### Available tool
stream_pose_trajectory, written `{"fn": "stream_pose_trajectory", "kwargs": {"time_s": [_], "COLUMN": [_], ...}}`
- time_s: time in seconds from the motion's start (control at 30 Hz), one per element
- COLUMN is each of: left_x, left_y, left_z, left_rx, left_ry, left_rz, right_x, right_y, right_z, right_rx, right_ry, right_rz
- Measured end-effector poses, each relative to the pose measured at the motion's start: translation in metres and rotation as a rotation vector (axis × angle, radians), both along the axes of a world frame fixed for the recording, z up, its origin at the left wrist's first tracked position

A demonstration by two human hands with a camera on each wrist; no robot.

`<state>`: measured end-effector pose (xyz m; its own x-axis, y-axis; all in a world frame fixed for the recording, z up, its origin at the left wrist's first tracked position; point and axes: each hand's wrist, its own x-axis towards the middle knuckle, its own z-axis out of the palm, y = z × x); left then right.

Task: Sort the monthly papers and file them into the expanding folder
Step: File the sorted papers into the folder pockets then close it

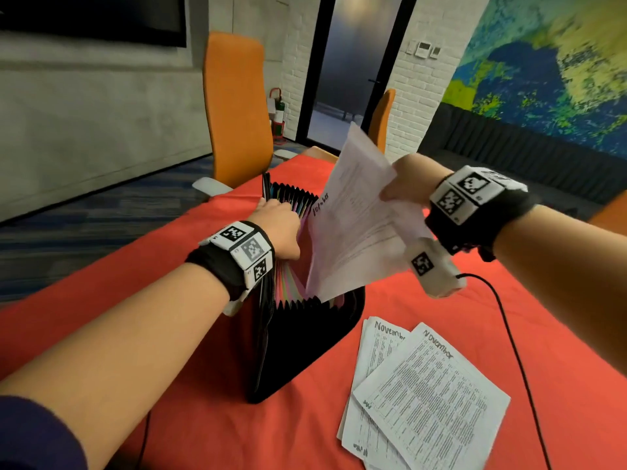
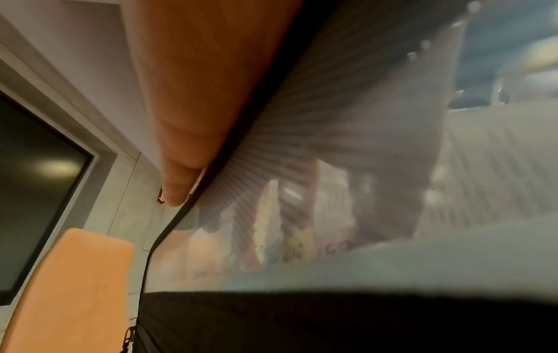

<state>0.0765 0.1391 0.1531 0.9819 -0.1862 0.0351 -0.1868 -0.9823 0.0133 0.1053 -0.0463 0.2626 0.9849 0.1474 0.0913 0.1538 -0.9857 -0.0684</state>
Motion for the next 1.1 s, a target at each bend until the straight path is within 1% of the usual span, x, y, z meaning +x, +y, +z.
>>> {"fn": "stream_pose_trajectory", "kwargs": {"time_s": [0.07, 0.13, 0.17, 0.23, 0.27, 0.3, 0.33, 0.4, 0.43, 0.47, 0.5, 0.53, 0.63, 0.67, 0.7, 0.77, 0.8, 0.83, 0.93, 1.0, 1.1], "left_x": [0.0, 0.0, 0.0, 0.0, 0.0, 0.0, 0.0, -0.001, -0.001, -0.001, -0.001, -0.001, 0.0, 0.0, 0.0, -0.001, -0.001, -0.001, -0.003, -0.005, -0.006], "left_y": [-0.001, -0.001, -0.001, 0.002, 0.003, 0.004, 0.004, 0.003, 0.001, 0.0, -0.001, -0.002, -0.003, -0.004, -0.004, -0.006, -0.006, -0.006, -0.004, -0.002, 0.0], "left_z": [0.0, 0.0, -0.001, -0.001, -0.002, -0.002, -0.002, -0.001, 0.0, 0.0, 0.0, 0.0, -0.002, -0.002, -0.002, -0.002, -0.002, -0.002, -0.001, 0.0, 0.002], "left_rx": [-0.004, -0.004, -0.004, -0.009, -0.009, -0.006, -0.002, 0.009, 0.022, 0.038, 0.053, 0.064, 0.087, 0.092, 0.093, 0.09, 0.09, 0.091, 0.094, 0.095, 0.078], "left_ry": [0.012, 0.02, 0.02, 0.028, 0.035, 0.042, 0.049, 0.055, 0.053, 0.05, 0.045, 0.039, 0.024, 0.023, 0.025, 0.03, 0.03, 0.028, 0.033, 0.043, 0.04], "left_rz": [0.0, 0.01, 0.012, 0.022, 0.027, 0.03, 0.033, 0.034, 0.032, 0.026, 0.02, 0.014, -0.004, -0.009, -0.01, -0.006, -0.005, -0.005, 0.0, 0.006, 0.011], "right_x": [-0.001, -0.002, -0.002, -0.004, -0.009, -0.015, -0.019, -0.033, -0.041, -0.047, -0.048, -0.047, -0.04, -0.039, -0.041, -0.047, -0.048, -0.048, -0.033, -0.027, -0.028], "right_y": [0.016, 0.027, 0.03, 0.031, 0.031, 0.033, 0.034, 0.038, 0.039, 0.038, 0.035, 0.031, 0.019, 0.017, 0.017, 0.02, 0.022, 0.023, 0.024, 0.028, 0.035], "right_z": [-0.008, -0.021, -0.028, -0.04, -0.046, -0.052, -0.059, -0.081, -0.091, -0.1, -0.108, -0.109, -0.101, -0.1, -0.1, -0.108, -0.112, -0.113, -0.107, -0.111, -0.127], "right_rx": [-0.072, -0.093, -0.048, 0.21, 0.285, 0.28, 0.159, -0.142, -0.226, -0.241, -0.205, -0.118, 0.282, 0.359, 0.363, 0.188, 0.099, 0.056, 0.055, -0.017, -0.19], "right_ry": [0.091, 0.241, 0.333, 0.563, 0.655, 0.676, 0.631, 0.468, 0.421, 0.42, 0.411, 0.402, 0.389, 0.379, 0.385, 0.378, 0.344, 0.307, 0.243, 0.27, 0.329], "right_rz": [0.016, 0.038, 0.036, -0.009, -0.01, 0.032, 0.105, 0.274, 0.334, 0.36, 0.368, 0.34, 0.233, 0.195, 0.185, 0.235, 0.244, 0.231, 0.167, 0.154, 0.128]}}
